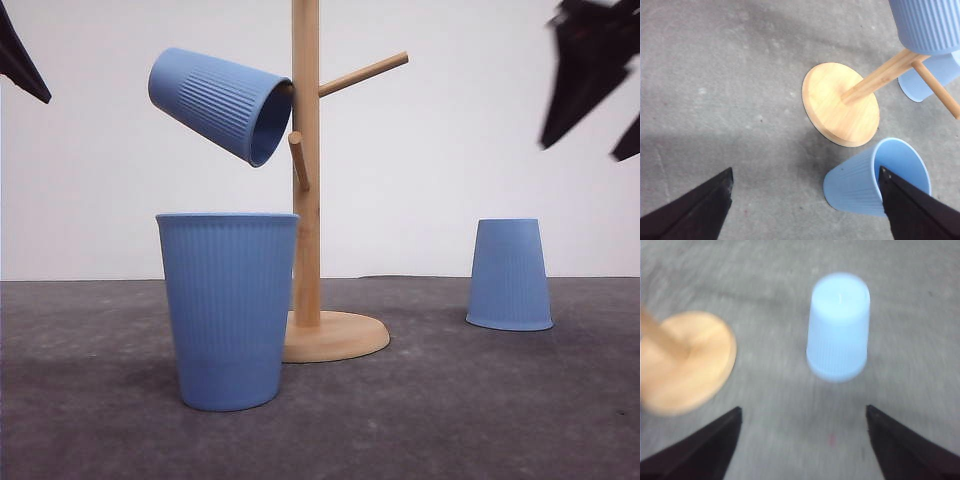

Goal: Place three cups

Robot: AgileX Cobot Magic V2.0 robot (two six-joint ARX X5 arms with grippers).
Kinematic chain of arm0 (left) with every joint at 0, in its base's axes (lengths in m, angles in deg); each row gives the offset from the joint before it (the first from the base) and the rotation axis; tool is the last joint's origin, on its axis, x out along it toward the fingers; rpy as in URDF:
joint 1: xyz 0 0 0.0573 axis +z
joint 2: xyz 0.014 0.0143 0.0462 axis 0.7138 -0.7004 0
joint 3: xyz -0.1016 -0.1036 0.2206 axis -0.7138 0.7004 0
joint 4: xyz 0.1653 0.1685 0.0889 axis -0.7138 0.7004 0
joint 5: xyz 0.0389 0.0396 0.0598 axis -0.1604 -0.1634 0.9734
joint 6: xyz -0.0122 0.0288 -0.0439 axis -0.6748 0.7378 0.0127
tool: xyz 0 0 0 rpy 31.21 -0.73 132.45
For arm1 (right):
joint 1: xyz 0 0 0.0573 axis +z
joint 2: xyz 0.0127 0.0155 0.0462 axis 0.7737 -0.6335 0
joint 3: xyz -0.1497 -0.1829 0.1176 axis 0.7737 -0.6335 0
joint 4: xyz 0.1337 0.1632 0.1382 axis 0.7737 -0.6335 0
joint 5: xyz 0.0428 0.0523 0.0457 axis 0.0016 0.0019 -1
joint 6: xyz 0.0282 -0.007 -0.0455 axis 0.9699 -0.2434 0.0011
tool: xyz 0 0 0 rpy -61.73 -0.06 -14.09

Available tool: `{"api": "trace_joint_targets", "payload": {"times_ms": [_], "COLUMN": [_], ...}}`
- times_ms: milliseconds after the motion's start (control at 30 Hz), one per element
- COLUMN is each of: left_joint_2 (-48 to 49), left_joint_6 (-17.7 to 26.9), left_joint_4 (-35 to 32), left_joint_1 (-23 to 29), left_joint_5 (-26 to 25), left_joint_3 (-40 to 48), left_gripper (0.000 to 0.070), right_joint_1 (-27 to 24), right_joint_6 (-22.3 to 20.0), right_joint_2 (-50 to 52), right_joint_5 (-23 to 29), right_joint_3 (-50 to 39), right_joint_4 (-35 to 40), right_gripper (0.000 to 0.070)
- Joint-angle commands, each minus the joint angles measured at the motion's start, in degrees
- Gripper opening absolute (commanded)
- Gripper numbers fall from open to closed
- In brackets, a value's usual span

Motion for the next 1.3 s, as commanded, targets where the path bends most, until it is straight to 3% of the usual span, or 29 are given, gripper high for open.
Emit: {"api": "trace_joint_targets", "payload": {"times_ms": [0,233,533,600,667,767,1067,1267], "left_joint_2": [-0.32,-0.32,-0.32,-0.32,-0.32,-0.32,-0.32,-0.32], "left_joint_6": [0.89,0.85,0.83,0.83,0.77,0.65,0.68,0.68], "left_joint_4": [-0.61,-0.8,-0.82,-0.83,-0.81,-0.83,-0.89,-0.87], "left_joint_1": [-0.09,-0.09,-0.09,-0.09,-0.09,-0.09,-0.09,-0.09], "left_joint_5": [0.08,0.76,2.58,2.66,2.67,2.67,2.64,2.64], "left_joint_3": [-0.68,-0.68,-0.68,-0.68,-0.68,-0.68,-0.68,-0.68], "left_gripper": [0.0551,0.0551,0.0551,0.0551,0.0551,0.0551,0.055,0.0551], "right_joint_1": [-0.51,-2.94,-4.44,-4.48,-4.44,-4.27,-5.2,-7.09], "right_joint_6": [0.71,-0.52,-0.51,-0.56,-0.7,-0.71,-0.78,0.36], "right_joint_2": [-4.89,-20.15,-32.87,-34.07,-34.52,-33.92,-24.24,-10.42], "right_joint_5": [-0.39,-1.42,-1.95,-2.62,-3.08,-4.36,-7.32,-11.69], "right_joint_3": [2.54,11.48,16.57,16.57,16.57,16.57,15.97,6.42], "right_joint_4": [1.93,5.84,10.64,10.76,10.78,10.9,1.8,4.98], "right_gripper": [0.0565,0.0618,0.0615,0.0573,0.0482,0.0383,0.0383,0.0378]}}
